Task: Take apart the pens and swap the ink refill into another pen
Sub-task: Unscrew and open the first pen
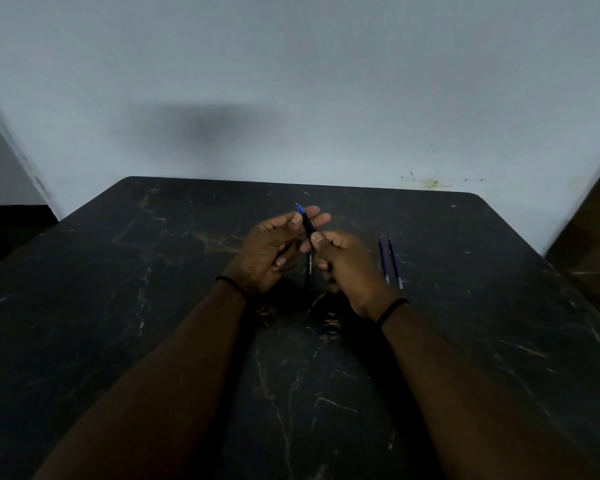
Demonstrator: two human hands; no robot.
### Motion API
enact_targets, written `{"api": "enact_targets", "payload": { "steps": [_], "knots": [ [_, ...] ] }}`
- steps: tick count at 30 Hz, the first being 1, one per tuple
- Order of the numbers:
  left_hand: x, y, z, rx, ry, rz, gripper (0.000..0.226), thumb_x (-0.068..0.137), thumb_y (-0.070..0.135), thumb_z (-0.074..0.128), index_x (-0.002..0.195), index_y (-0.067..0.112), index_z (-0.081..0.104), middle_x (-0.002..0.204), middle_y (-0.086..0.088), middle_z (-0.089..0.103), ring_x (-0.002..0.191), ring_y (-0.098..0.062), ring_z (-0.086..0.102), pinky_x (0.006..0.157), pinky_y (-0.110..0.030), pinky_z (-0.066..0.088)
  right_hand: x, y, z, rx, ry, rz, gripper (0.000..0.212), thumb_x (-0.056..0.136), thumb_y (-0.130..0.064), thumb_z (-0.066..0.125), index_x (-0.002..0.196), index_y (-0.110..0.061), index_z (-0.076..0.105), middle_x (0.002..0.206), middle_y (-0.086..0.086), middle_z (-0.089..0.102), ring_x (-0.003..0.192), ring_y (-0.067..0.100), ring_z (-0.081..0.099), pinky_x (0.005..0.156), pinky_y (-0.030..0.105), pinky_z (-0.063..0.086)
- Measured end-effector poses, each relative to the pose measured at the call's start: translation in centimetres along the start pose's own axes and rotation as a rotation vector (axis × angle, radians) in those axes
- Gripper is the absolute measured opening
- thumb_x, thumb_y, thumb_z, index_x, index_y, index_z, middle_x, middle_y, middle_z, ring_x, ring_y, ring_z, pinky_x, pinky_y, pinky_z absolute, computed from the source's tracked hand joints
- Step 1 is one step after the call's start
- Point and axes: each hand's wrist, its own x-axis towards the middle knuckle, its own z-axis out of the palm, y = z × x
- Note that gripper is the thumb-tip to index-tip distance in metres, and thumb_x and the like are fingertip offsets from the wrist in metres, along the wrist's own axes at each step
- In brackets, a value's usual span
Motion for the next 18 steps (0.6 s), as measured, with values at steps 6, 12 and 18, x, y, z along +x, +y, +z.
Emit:
{"api": "enact_targets", "payload": {
  "steps": [6,12,18],
  "knots": [
    [0.1,-0.4,-0.8,-0.103,-0.132,-0.006,0.028,0.096,0.019,0.05,0.115,0.013,0.07,0.125,-0.008,0.07,0.042,-0.006,0.024,0.037,-0.016,0.02,0.0,-0.8,-1.7,0.443,-0.321,0.385,0.028,0.103,-0.033,0.043,0.089,-0.013,0.058,0.053,-0.007,0.032,0.036,0.001,0.019,0.033,0.01,0.016],
    [0.3,-0.8,-0.4,-0.157,-0.037,0.029,0.016,0.089,0.018,0.052,0.096,0.009,0.063,0.088,-0.005,0.075,0.045,-0.009,0.057,0.03,-0.012,0.028,-0.3,-1.2,-1.1,0.438,-0.324,0.384,0.031,0.104,-0.035,0.042,0.081,-0.016,0.052,0.051,-0.008,0.03,0.035,-0.001,0.019,0.033,0.009,0.013],
    [0.4,-0.6,-0.2,-0.163,0.012,0.052,0.014,0.088,0.018,0.054,0.09,0.009,0.064,0.08,-0.007,0.071,0.04,-0.012,0.047,0.03,-0.013,0.027,-0.1,-1.2,-0.3,0.226,-0.218,0.263,0.033,0.104,-0.034,0.044,0.077,-0.018,0.054,0.052,-0.006,0.031,0.036,0.001,0.019,0.035,0.01,0.014]
  ]
}}
